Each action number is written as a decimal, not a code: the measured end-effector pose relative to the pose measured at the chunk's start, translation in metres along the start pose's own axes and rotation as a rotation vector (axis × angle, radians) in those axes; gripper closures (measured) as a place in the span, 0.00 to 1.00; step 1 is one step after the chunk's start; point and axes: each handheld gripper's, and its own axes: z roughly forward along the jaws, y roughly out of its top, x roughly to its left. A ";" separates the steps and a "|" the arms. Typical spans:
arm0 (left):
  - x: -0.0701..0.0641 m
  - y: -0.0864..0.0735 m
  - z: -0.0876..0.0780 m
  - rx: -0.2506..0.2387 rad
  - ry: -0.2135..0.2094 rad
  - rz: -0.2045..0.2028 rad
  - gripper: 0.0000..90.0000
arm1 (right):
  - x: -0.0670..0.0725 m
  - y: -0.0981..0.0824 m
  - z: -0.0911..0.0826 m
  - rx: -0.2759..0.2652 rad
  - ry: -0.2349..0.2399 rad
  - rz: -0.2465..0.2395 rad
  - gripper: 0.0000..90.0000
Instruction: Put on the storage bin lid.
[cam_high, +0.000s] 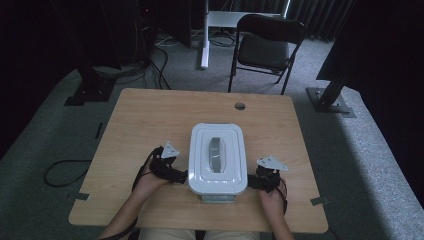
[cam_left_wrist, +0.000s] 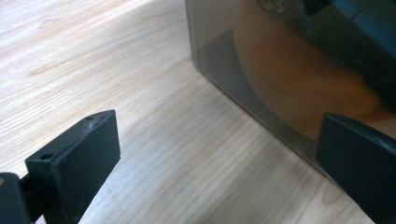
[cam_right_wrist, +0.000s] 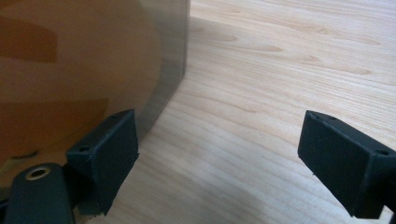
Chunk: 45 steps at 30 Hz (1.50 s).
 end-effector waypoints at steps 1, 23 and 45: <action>0.000 0.000 0.000 0.000 -0.001 -0.001 0.01 | -0.001 0.001 0.000 -0.002 0.000 0.007 0.13; 0.013 -0.016 -0.018 -0.010 0.018 -0.028 0.01 | -0.027 0.001 -0.012 -0.025 -0.047 0.040 0.13; 0.036 -0.046 -0.041 0.017 0.079 -0.079 0.01 | -0.051 -0.014 -0.030 -0.028 -0.080 0.074 0.13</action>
